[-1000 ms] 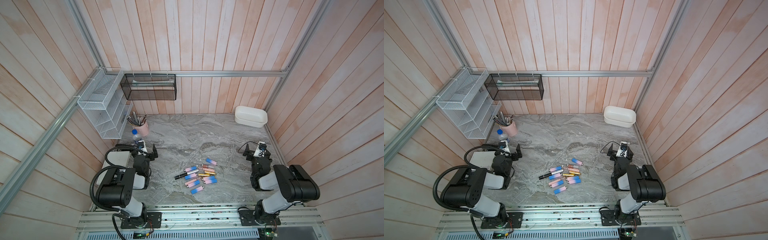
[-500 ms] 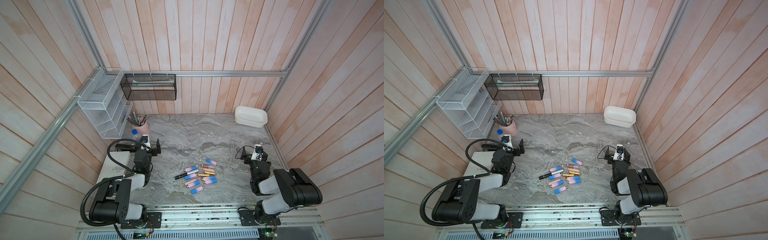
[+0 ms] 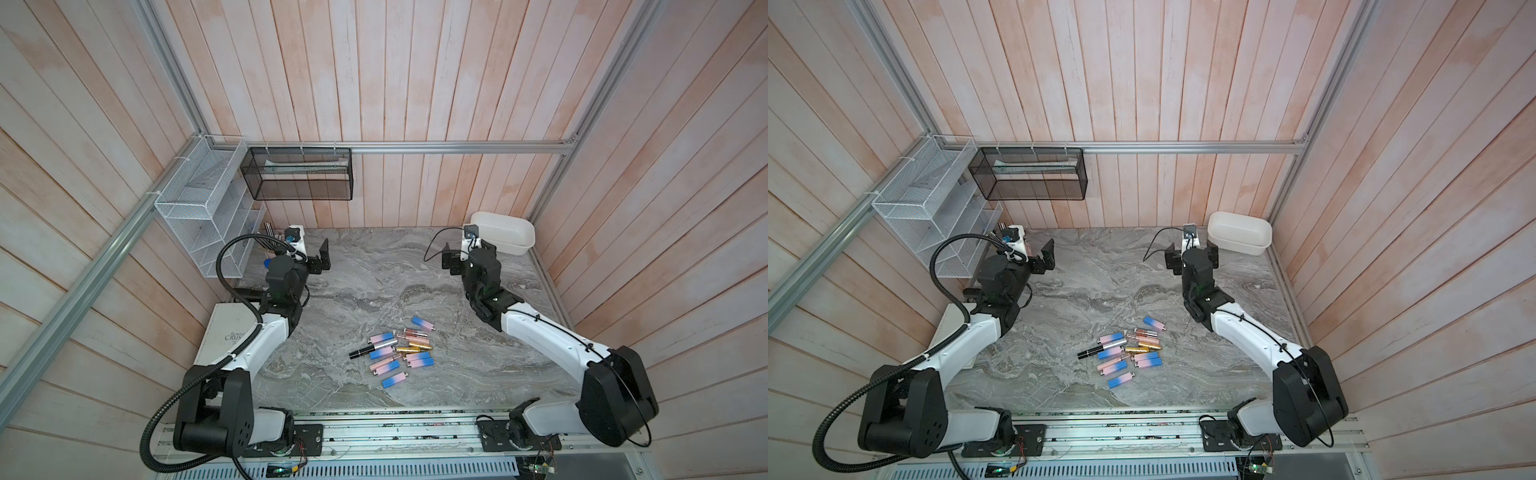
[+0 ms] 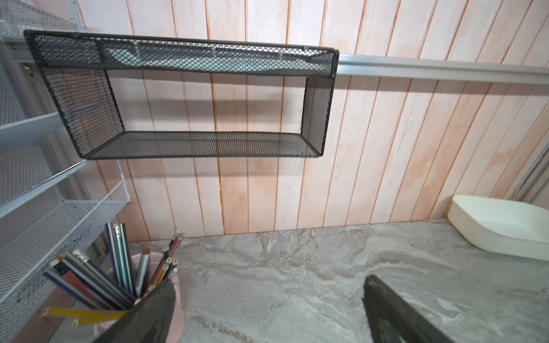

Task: Put the lipstick into the storage box
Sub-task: Move the storage box to the center of the board.

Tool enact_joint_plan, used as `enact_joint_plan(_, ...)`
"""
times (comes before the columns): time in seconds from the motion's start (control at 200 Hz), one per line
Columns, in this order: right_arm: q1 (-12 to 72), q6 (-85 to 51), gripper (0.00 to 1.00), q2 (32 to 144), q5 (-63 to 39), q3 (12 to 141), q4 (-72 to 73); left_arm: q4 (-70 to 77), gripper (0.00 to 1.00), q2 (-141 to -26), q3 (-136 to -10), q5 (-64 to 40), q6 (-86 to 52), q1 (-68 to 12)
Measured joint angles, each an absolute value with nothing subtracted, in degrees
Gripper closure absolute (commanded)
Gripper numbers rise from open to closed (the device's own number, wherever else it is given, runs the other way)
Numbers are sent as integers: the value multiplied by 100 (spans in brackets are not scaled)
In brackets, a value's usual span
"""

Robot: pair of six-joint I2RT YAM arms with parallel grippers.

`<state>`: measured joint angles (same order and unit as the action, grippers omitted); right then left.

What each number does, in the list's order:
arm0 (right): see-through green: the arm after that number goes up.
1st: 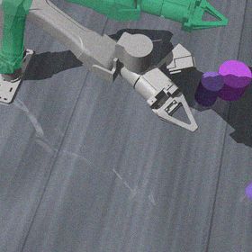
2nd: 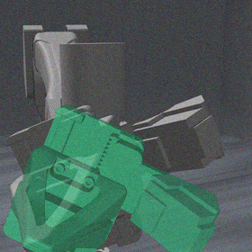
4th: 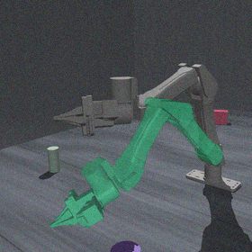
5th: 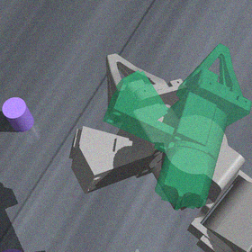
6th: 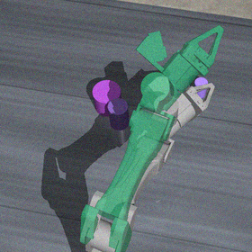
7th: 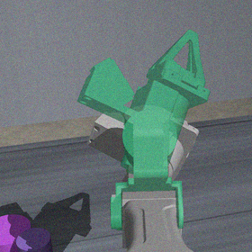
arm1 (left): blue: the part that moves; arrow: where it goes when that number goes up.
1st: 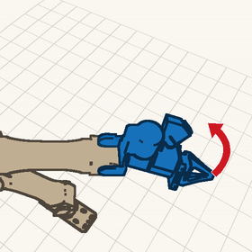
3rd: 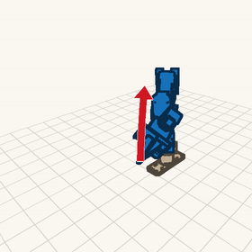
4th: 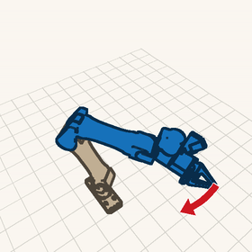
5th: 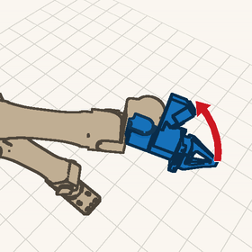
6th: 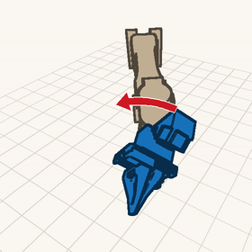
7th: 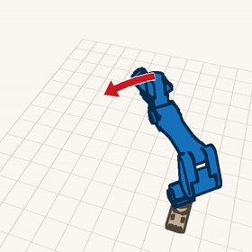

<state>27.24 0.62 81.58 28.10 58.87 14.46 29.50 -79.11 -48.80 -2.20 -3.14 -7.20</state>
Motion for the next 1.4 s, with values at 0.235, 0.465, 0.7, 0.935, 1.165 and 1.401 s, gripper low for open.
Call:
enact_joint_plan(0.235, 1846, -742, 18, 9273, 2858, 7754, 47, 2703, 0, -8473, -5881, -580, -930, -766)
enact_joint_plan(0.465, 1304, -733, 23, 11334, 3089, 9808, -1304, 2241, 0, -8816, -6182, -1044, -1179, -1448)
enact_joint_plan(0.7, 532, -1007, 24, 13091, 2731, 11701, -2397, 1144, 0, -9835, -7155, -1525, -1278, -2652)
enact_joint_plan(0.935, 425, -878, 28, 14564, 2274, 13784, -2912, 268, 0, -10103, -7802, -1747, -1177, -2858)
enact_joint_plan(1.165, 425, -910, 29, 14916, 1758, 14040, -3061, -172, 0, -10103, -7854, -1568, -1007, -2794)
enact_joint_plan(1.401, 390, -1013, 29, 15159, 1415, 14368, -3072, -163, 0, -10103, -7808, -1444, -982, -2718)
